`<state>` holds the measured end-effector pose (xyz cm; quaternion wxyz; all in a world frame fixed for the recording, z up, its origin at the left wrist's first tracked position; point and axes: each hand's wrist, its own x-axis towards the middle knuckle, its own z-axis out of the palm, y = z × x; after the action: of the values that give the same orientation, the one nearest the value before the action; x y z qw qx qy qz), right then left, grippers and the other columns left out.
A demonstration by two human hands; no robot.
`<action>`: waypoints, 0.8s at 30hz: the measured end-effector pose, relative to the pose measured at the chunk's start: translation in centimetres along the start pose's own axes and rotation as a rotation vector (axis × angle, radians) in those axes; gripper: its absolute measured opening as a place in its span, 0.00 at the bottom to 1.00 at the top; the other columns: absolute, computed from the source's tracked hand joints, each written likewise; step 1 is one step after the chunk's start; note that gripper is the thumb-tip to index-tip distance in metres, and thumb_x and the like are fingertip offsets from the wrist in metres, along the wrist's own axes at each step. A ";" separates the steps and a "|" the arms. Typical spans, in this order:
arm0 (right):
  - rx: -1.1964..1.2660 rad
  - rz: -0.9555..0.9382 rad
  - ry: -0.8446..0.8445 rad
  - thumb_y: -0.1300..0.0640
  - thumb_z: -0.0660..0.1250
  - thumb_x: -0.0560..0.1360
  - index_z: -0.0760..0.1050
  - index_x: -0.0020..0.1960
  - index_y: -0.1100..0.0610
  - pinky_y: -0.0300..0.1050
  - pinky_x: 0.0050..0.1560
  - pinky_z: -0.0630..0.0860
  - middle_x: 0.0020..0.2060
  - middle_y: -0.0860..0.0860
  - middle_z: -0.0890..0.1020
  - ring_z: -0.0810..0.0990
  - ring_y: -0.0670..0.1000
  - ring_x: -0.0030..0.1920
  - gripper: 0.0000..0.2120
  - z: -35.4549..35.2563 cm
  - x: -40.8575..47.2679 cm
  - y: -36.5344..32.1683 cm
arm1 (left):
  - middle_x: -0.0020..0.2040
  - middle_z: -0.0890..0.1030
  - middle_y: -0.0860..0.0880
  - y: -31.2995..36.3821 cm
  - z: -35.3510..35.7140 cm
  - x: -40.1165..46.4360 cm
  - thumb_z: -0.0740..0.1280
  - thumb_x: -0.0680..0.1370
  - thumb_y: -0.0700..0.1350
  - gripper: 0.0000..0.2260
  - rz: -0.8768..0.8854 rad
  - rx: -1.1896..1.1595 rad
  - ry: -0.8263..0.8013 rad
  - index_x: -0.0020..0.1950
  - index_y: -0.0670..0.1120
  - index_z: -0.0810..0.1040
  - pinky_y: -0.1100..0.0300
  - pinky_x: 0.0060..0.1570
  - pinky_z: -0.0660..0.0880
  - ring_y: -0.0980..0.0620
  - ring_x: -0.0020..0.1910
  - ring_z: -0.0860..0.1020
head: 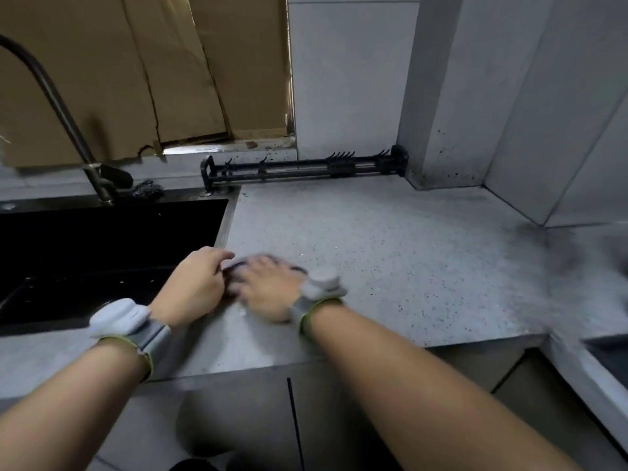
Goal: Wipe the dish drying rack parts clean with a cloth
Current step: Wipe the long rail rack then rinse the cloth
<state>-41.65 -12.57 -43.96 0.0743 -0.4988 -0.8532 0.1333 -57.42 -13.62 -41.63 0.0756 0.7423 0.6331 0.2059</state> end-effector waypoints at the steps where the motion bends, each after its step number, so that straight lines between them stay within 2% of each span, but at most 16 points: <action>1: 0.004 0.056 0.007 0.51 0.54 0.81 0.71 0.71 0.53 0.65 0.69 0.62 0.69 0.56 0.71 0.65 0.61 0.71 0.20 -1.0 -0.7 2.7 | 0.67 0.77 0.42 0.4 0.1 -0.4 0.61 0.78 0.34 0.20 0.031 0.015 -0.008 0.69 0.41 0.77 0.56 0.67 0.64 0.44 0.67 0.73; 4: -0.105 0.300 -0.053 0.40 0.43 0.77 0.63 0.75 0.49 0.65 0.72 0.57 0.74 0.54 0.64 0.59 0.61 0.75 0.30 -4.1 -5.3 12.5 | 0.67 0.76 0.45 1.5 1.6 -1.5 0.60 0.80 0.38 0.18 0.131 0.037 -0.067 0.70 0.43 0.76 0.58 0.68 0.63 0.46 0.69 0.71; 7: -0.062 0.572 0.004 0.48 0.45 0.84 0.56 0.78 0.52 0.59 0.76 0.48 0.79 0.55 0.53 0.49 0.59 0.79 0.24 -6.2 -13.3 20.1 | 0.67 0.76 0.45 2.2 3.2 -2.0 0.59 0.82 0.41 0.17 0.175 0.077 -0.093 0.69 0.44 0.76 0.55 0.68 0.64 0.45 0.69 0.70; 10: -0.034 0.708 0.033 0.47 0.44 0.85 0.49 0.80 0.51 0.57 0.78 0.41 0.80 0.55 0.46 0.42 0.56 0.80 0.25 -6.2 -19.4 21.3 | 0.66 0.76 0.46 2.0 3.5 -2.0 0.60 0.81 0.41 0.17 0.171 0.104 -0.055 0.69 0.45 0.76 0.53 0.66 0.67 0.44 0.67 0.71; 14: -0.032 0.744 0.069 0.44 0.42 0.84 0.42 0.81 0.52 0.56 0.77 0.37 0.80 0.53 0.40 0.38 0.55 0.79 0.28 -4.1 -19.8 15.5 | 0.66 0.77 0.44 2.0 3.5 -2.4 0.60 0.82 0.41 0.16 0.222 0.102 -0.049 0.68 0.43 0.76 0.53 0.66 0.66 0.43 0.65 0.72; 19: -0.018 0.571 0.064 0.43 0.43 0.83 0.38 0.80 0.55 0.59 0.77 0.37 0.79 0.54 0.36 0.34 0.56 0.78 0.31 -0.4 -14.5 4.4 | 0.68 0.77 0.47 0.5 1.0 -3.0 0.59 0.82 0.37 0.19 0.190 -0.057 -0.136 0.73 0.46 0.72 0.58 0.68 0.65 0.48 0.68 0.74; 21: -0.010 0.487 0.063 0.44 0.45 0.83 0.39 0.81 0.56 0.57 0.77 0.36 0.79 0.55 0.37 0.34 0.56 0.78 0.32 1.1 -11.8 -0.1 | 0.66 0.78 0.47 -1.2 0.0 -4.0 0.59 0.81 0.35 0.20 0.153 -0.083 -0.076 0.72 0.46 0.73 0.56 0.68 0.68 0.48 0.66 0.75; 24: 0.013 0.346 0.085 0.47 0.50 0.83 0.46 0.81 0.58 0.57 0.78 0.38 0.80 0.56 0.43 0.39 0.57 0.79 0.31 4.6 -7.2 -7.5 | 0.62 0.80 0.46 -3.9 -1.3 -6.3 0.60 0.78 0.32 0.20 0.079 -0.076 0.014 0.68 0.44 0.77 0.54 0.65 0.71 0.45 0.63 0.77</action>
<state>-45.55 -23.01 -45.99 0.0893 -0.6430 -0.7498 0.1283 -62.22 -19.21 -43.25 0.0910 0.7618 0.5958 0.2377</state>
